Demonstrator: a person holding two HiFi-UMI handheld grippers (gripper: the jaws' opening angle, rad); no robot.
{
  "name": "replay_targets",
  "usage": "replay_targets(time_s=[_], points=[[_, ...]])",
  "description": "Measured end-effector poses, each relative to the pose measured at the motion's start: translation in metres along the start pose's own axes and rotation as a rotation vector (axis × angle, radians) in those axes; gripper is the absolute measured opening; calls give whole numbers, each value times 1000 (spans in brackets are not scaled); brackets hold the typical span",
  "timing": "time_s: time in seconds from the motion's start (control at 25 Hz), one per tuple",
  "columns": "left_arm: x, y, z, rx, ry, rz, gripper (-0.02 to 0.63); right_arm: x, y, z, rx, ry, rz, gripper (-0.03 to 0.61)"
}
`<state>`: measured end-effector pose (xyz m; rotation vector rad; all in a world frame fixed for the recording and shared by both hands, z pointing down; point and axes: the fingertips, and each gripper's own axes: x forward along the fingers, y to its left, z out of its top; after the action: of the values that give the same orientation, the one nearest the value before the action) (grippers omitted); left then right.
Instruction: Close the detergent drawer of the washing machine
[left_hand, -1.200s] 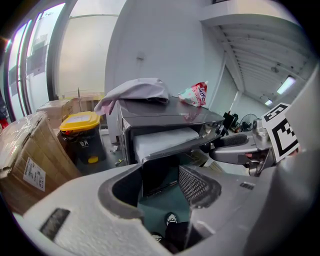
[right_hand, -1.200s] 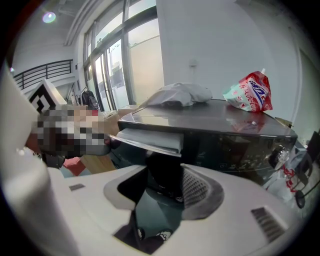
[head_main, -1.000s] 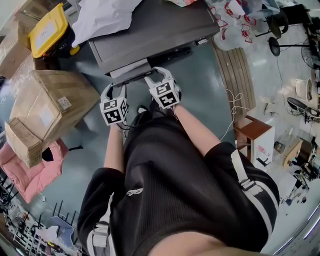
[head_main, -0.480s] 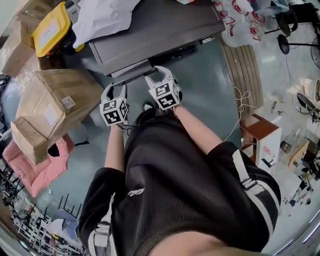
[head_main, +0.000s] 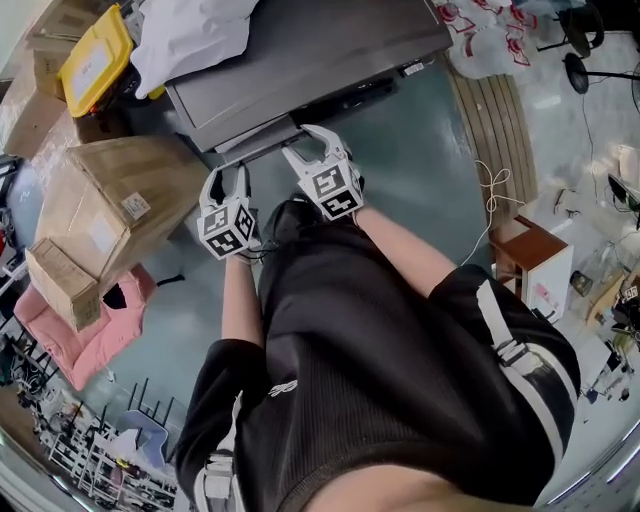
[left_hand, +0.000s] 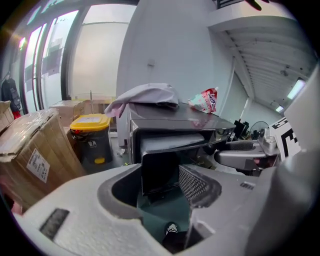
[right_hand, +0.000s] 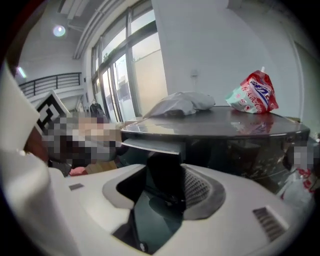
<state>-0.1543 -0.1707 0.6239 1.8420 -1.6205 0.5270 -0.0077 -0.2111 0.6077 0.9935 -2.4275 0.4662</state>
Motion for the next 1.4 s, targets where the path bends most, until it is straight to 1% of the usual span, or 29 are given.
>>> replay_targets(time_s=[0.04, 0.08, 0.12, 0.2, 0.28, 0.44, 0.64, 0.76, 1.0, 1.4], points=[[0, 2, -1, -15, -9, 10, 236, 0, 2, 0, 14, -32, 24, 231], [-1, 4, -3, -30, -15, 19, 266, 0, 4, -1, 22, -57, 47, 238], [-1, 5, -5, -39, -18, 20, 267, 1, 5, -3, 25, -68, 59, 238], [1, 4, -9, -35, -16, 3, 283, 4, 4, -10, 27, -57, 58, 241], [5, 0, -12, -19, -19, -12, 301, 9, 2, -17, 31, -38, 46, 265], [15, -4, -17, -12, -45, -6, 301, 14, 4, -26, 19, -34, 29, 268], [21, -3, -18, -8, -61, -11, 307, 18, 0, -26, 13, -40, -11, 259], [21, -5, -18, -19, -64, -9, 305, 18, -1, -26, 22, -32, -32, 253], [20, -3, -19, -28, -42, -5, 302, 19, 0, -26, 52, -13, -17, 249], [19, -4, -13, -21, -27, -1, 299, 19, -1, -23, 55, 10, -18, 245]])
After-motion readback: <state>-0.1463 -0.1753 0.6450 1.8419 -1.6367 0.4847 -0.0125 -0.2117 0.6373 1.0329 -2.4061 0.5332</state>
